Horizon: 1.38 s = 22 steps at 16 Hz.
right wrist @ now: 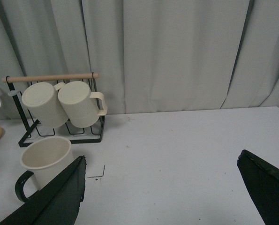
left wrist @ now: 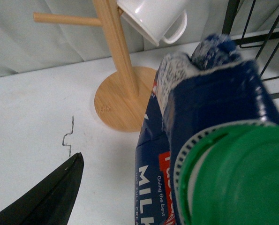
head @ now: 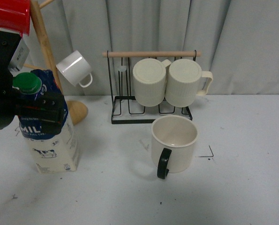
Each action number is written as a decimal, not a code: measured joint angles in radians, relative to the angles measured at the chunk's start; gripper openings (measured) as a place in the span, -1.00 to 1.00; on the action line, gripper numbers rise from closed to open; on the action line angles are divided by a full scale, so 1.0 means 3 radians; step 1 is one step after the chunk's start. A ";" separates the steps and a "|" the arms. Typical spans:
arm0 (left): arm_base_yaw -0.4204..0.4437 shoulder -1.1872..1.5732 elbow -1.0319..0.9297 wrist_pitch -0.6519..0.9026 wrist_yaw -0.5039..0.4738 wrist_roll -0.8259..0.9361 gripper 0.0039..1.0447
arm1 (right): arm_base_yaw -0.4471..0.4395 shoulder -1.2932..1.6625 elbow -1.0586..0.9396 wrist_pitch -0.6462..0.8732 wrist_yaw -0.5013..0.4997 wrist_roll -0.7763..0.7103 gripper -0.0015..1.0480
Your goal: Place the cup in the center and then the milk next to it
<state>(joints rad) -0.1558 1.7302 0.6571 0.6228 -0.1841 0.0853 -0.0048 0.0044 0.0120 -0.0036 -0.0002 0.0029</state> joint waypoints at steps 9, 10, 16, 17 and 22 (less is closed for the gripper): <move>-0.0046 0.0132 0.0072 0.0018 -0.0072 -0.0216 -0.41 | 0.0000 0.0000 0.0000 0.0001 0.0000 0.0000 0.87; -0.0074 0.0118 0.0074 0.0001 -0.0095 -0.0266 -0.57 | 0.0000 0.0000 0.0000 0.0001 0.0000 0.0000 0.87; -0.0473 -0.0056 0.0134 -0.0343 -0.0408 -0.0394 -0.73 | 0.0000 0.0000 0.0000 0.0001 -0.0001 0.0000 0.87; -0.0573 -0.0055 0.0187 -0.0385 -0.0406 -0.0434 -0.73 | 0.0000 0.0000 0.0000 0.0000 0.0000 0.0000 0.87; -0.0787 -0.0010 0.0449 -0.0323 -0.0477 -0.0551 -0.74 | 0.0000 0.0000 0.0000 0.0000 0.0000 -0.0001 0.87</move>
<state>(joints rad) -0.3920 1.7271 0.7918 0.5259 -0.3271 -0.0799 -0.0048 0.0044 0.0120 -0.0036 -0.0002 0.0025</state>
